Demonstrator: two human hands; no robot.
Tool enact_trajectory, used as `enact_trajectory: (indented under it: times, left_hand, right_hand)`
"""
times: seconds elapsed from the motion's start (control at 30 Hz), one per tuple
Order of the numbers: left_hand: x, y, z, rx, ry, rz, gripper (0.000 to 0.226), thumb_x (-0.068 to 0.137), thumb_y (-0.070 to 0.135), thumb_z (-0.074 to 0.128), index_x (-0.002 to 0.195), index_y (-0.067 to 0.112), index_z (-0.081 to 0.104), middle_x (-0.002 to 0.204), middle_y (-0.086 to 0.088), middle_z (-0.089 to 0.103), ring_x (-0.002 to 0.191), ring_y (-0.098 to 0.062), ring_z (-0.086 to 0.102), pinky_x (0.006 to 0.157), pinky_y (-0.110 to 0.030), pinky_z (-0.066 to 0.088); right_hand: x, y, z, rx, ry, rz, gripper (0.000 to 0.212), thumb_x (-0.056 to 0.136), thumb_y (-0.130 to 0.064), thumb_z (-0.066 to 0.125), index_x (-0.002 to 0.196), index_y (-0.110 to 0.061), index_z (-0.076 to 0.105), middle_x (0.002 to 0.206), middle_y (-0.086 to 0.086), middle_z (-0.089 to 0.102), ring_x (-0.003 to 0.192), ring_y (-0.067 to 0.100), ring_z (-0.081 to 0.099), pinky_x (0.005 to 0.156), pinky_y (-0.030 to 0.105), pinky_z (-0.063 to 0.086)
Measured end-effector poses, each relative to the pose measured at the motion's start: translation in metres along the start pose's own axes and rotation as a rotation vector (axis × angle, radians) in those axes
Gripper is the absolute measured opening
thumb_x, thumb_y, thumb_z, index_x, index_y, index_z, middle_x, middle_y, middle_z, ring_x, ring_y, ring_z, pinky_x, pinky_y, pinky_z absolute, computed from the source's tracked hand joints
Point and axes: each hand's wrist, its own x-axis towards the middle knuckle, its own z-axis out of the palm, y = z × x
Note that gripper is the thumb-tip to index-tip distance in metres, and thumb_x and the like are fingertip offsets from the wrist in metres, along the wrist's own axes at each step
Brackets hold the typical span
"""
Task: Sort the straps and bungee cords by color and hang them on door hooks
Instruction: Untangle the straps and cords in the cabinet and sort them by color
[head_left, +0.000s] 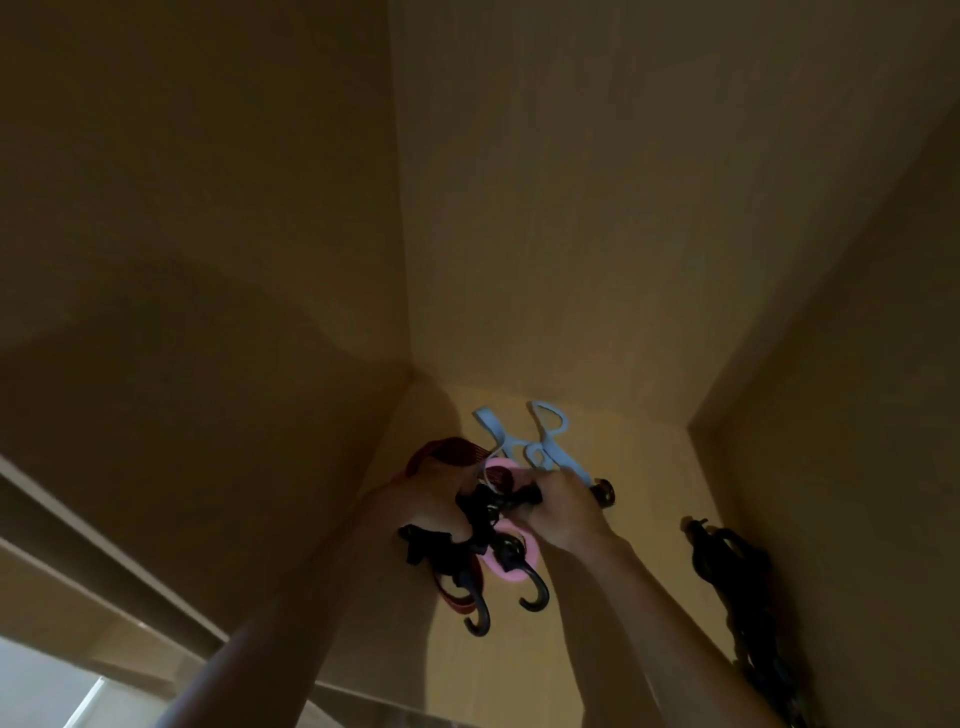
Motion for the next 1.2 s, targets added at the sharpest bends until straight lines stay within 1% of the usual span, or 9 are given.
enact_trajectory:
  times: [0.1,0.2,0.37,0.53,0.73,0.93,1.03,1.1,1.2]
  left_hand:
    - [-0.008,0.007,-0.005,-0.154,-0.06,-0.024,0.04,0.071,0.031,0.072,0.109,0.024,0.059,0.103,-0.001,0.062,0.095,-0.017,0.06,0.086,-0.027,0.05]
    - [-0.006,0.012,-0.008,-0.267,0.074,0.02,0.02,0.071,0.033,0.066,0.082,0.017,0.06,0.083,-0.003,0.058,0.083,-0.021,0.059,0.073,-0.031,0.043]
    - [-0.003,0.019,-0.011,-0.535,0.149,0.133,0.028,0.075,0.009,0.069,0.098,0.02,0.059,0.102,-0.008,0.066,0.103,-0.024,0.063,0.094,-0.037,0.049]
    - [-0.005,0.039,-0.02,-0.54,0.364,0.204,0.011,0.087,0.006,0.055,0.088,0.014,0.062,0.085,-0.01,0.062,0.09,-0.033,0.062,0.078,-0.038,0.047]
    - [-0.024,0.052,-0.032,-0.805,0.358,0.236,0.029,0.081,0.016,0.066,0.109,0.012,0.062,0.097,-0.007,0.066,0.089,-0.015,0.065,0.07,-0.019,0.048]
    - [-0.02,0.053,-0.029,-0.717,0.3,0.219,0.046,0.077,0.009,0.069,0.116,0.017,0.047,0.112,-0.015,0.062,0.094,-0.021,0.064,0.078,-0.031,0.05]
    - [-0.018,0.058,-0.027,-0.585,0.253,0.283,0.054,0.08,0.009,0.069,0.121,0.03,0.041,0.12,0.004,0.054,0.109,-0.01,0.055,0.082,-0.017,0.048]
    - [-0.019,0.064,-0.028,-0.55,0.229,0.329,0.05,0.082,0.009,0.068,0.121,0.029,0.045,0.116,0.012,0.057,0.107,-0.004,0.056,0.082,-0.015,0.048]
    - [-0.019,0.069,-0.029,-0.561,0.223,0.337,0.028,0.083,0.01,0.066,0.11,0.014,0.06,0.104,-0.004,0.068,0.099,-0.016,0.065,0.084,-0.028,0.051]
  right_hand:
    - [0.0,-0.008,-0.026,-0.012,0.181,-0.092,0.016,0.081,-0.024,0.064,0.095,-0.022,0.072,0.089,0.003,0.069,0.093,0.018,0.05,0.084,0.033,0.043]
    - [0.001,-0.018,-0.049,0.313,0.172,-0.126,0.016,0.086,-0.014,0.06,0.071,-0.019,0.059,0.067,0.001,0.063,0.065,0.018,0.058,0.062,0.035,0.044]
    - [-0.002,-0.031,-0.063,0.565,0.218,-0.194,0.007,0.096,-0.014,0.052,0.099,-0.016,0.058,0.086,-0.006,0.062,0.077,0.011,0.06,0.067,0.03,0.047]
    - [-0.005,-0.039,-0.078,0.769,0.222,-0.173,0.033,0.091,-0.002,0.057,0.118,-0.021,0.056,0.109,-0.017,0.059,0.105,0.0,0.057,0.088,0.019,0.048]
    - [-0.002,-0.028,-0.081,0.646,0.257,-0.115,0.013,0.095,-0.018,0.053,0.107,-0.015,0.059,0.06,-0.006,0.06,0.053,0.004,0.054,0.057,0.022,0.043]
    - [-0.011,-0.023,-0.076,0.628,0.169,-0.116,0.016,0.101,-0.018,0.042,0.101,-0.015,0.058,0.063,-0.01,0.055,0.046,-0.005,0.05,0.052,0.015,0.033]
    - [-0.016,-0.032,-0.085,0.735,0.095,-0.156,0.018,0.1,-0.009,0.041,0.11,-0.009,0.057,0.053,-0.022,0.057,0.047,-0.008,0.052,0.048,0.008,0.037]
    - [-0.018,-0.035,-0.091,0.788,0.084,-0.202,0.019,0.098,-0.002,0.043,0.111,-0.006,0.057,0.049,-0.026,0.055,0.048,-0.009,0.053,0.048,0.007,0.038]
    - [-0.02,-0.037,-0.1,0.828,0.095,-0.222,0.019,0.094,0.001,0.05,0.11,-0.003,0.058,0.057,-0.018,0.057,0.048,-0.007,0.052,0.048,0.007,0.038]
